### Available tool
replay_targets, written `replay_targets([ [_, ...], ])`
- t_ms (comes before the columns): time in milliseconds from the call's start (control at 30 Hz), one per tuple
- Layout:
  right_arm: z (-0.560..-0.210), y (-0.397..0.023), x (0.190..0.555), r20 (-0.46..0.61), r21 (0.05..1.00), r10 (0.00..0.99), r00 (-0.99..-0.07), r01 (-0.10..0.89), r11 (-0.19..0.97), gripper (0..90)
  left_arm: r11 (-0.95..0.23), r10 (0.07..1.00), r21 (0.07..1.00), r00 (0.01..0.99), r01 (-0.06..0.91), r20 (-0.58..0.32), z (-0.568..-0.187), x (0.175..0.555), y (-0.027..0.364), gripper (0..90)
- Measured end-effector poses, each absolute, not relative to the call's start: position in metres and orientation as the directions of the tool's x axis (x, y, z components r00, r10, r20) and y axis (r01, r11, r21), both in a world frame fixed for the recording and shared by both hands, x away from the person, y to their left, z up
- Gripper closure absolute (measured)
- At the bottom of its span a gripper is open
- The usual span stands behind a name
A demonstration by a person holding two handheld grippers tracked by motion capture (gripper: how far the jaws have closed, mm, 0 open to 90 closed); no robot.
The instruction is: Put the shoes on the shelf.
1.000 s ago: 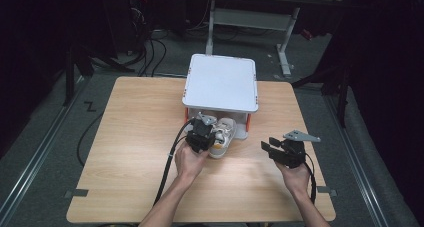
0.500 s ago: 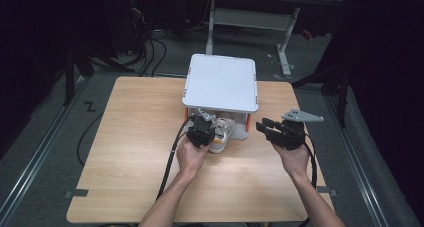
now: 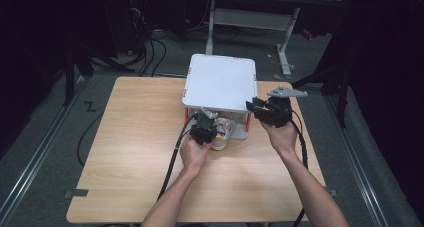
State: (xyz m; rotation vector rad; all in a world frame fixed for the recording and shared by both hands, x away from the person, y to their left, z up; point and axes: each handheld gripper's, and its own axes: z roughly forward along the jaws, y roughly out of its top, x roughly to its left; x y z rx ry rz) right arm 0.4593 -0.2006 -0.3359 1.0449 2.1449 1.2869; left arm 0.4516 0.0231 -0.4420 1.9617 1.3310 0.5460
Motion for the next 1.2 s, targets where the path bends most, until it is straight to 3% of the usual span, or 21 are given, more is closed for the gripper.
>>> replay_targets([
  [667, -0.349, -0.171, 0.501, 0.008, 0.853, 0.808, -0.589, 0.426, 0.301, 62.6, -0.193, 0.940, 0.758, 0.338, 0.623, -0.039, -0.451, 0.463, 0.021, 79.9],
  [1067, -0.351, -0.170, 0.500, -0.023, 0.857, 0.804, -0.594, 0.403, 0.322, 61.4, -0.194, 0.939, 0.760, 0.342, 0.621, -0.040, -0.453, 0.463, 0.020, 72.7],
  [1200, -0.351, -0.170, 0.500, -0.024, 0.857, 0.804, -0.595, 0.402, 0.323, 61.4, -0.195, 0.932, 0.763, 0.358, 0.617, -0.052, -0.452, 0.463, 0.022, 62.9],
])
